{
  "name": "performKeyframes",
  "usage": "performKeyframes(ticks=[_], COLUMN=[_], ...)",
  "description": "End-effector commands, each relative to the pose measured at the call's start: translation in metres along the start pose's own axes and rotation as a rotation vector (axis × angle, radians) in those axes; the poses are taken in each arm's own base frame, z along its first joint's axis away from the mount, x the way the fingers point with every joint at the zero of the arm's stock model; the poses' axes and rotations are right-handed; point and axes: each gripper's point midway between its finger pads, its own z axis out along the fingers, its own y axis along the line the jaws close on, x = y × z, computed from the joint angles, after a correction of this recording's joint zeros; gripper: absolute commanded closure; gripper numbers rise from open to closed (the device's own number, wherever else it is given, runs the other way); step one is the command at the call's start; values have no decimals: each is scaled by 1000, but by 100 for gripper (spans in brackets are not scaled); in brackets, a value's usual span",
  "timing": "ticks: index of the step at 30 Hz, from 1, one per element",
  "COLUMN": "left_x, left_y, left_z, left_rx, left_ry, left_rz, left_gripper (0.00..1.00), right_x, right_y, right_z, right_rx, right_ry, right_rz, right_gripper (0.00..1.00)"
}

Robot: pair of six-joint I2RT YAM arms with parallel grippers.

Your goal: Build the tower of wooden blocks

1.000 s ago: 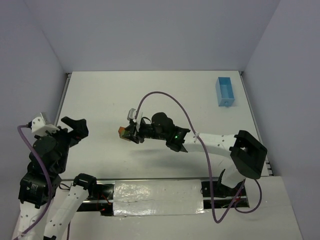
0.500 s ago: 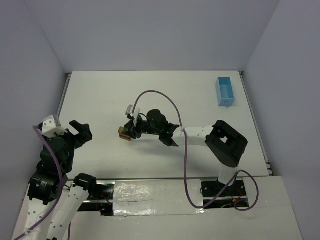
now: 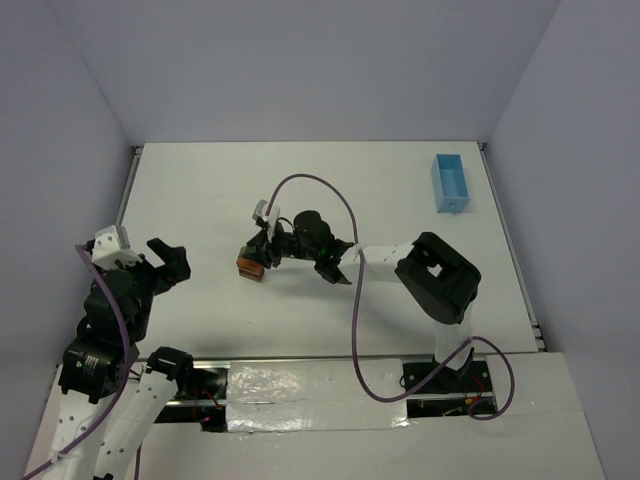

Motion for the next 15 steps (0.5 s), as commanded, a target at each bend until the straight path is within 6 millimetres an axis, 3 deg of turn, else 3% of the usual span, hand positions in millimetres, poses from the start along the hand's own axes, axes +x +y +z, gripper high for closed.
performKeyframes(ticks=[1,15], left_x=[-8,-6], left_y=[-8,-10], left_z=[3,7], left_rx=[34,37], left_ry=[-30,-13], left_rz=[17,29], left_gripper=[1,0], right_x=[-20,-5], right_y=[-1,-3], right_z=[5,4], right_rx=[-16,0], right_ry=[-83,-83], right_rz=[-14,5], right_gripper=[83,81])
